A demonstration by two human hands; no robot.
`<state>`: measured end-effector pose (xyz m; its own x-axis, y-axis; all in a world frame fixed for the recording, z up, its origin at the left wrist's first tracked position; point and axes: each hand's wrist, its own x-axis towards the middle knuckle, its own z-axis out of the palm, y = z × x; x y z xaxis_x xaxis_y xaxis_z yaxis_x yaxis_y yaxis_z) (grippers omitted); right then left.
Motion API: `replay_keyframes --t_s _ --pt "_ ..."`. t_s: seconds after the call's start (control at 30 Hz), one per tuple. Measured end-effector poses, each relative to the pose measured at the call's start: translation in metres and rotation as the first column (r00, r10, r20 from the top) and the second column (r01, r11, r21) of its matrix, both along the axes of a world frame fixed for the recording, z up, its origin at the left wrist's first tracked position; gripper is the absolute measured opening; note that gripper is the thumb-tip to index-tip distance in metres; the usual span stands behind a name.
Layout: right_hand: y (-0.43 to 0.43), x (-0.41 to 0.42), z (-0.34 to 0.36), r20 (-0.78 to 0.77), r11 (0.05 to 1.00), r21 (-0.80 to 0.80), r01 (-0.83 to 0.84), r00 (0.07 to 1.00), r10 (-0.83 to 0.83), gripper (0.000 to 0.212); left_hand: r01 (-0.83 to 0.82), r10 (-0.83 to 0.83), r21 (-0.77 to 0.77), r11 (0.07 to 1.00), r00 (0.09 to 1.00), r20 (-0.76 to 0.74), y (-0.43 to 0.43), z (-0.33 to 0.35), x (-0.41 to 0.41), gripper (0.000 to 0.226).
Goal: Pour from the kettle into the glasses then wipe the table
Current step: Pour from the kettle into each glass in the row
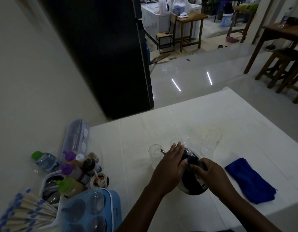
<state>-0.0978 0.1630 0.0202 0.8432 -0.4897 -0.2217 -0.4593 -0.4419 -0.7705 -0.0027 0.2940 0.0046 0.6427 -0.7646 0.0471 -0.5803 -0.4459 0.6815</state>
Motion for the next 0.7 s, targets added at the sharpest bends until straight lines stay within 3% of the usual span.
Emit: replay_keyframes --t_s 0.7 --pt "0.0008 -0.0024 0.0025 -0.005 1.000 -0.022 -0.001 1.000 0.001 0.013 -0.006 0.005 -0.028 1.000 1.000 -0.023 0.0011 -0.0012 -0.0021 0.051"
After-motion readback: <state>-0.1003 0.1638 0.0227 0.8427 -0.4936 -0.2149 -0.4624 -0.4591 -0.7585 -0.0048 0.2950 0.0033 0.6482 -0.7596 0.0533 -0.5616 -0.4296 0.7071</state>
